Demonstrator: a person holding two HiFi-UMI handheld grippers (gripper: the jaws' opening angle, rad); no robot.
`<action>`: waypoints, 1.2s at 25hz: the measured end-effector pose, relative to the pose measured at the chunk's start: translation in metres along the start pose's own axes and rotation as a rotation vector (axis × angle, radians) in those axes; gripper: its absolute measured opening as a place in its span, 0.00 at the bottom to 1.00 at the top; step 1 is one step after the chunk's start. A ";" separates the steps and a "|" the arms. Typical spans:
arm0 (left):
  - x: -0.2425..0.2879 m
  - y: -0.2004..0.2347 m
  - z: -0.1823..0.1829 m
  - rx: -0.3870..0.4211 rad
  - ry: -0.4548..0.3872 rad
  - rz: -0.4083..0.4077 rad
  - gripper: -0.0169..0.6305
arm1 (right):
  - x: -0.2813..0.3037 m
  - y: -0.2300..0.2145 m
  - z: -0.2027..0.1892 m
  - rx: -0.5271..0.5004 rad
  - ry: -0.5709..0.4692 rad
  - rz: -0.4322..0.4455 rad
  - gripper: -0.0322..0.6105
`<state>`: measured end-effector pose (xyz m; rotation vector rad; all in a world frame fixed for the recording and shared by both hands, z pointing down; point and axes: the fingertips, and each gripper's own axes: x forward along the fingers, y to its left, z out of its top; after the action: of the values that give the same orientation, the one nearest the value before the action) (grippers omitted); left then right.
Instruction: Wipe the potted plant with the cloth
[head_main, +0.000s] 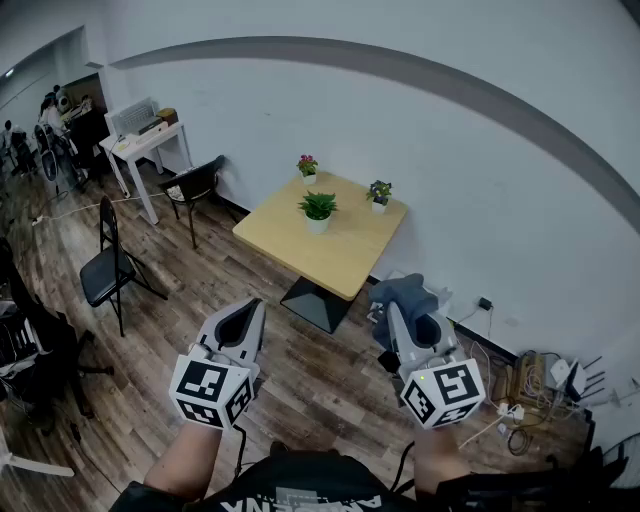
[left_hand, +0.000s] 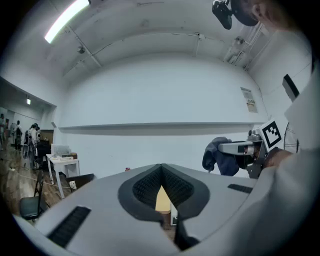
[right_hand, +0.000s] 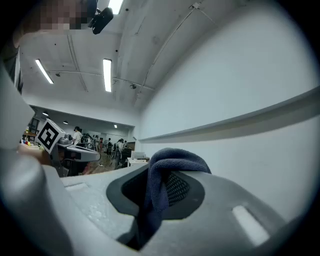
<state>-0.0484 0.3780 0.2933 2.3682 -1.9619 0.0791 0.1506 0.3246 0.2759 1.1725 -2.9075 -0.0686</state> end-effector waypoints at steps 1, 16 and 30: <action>0.000 0.001 0.001 0.002 -0.001 0.000 0.03 | 0.000 0.000 -0.001 0.005 0.002 -0.007 0.13; -0.004 0.006 0.001 0.045 -0.003 -0.003 0.03 | -0.002 0.001 -0.002 -0.011 -0.002 0.004 0.13; 0.005 0.092 -0.004 0.052 -0.011 -0.064 0.03 | 0.060 0.026 -0.016 0.027 0.016 -0.034 0.13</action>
<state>-0.1380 0.3568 0.2993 2.4673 -1.9093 0.1161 0.0898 0.3007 0.2924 1.2201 -2.8838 -0.0203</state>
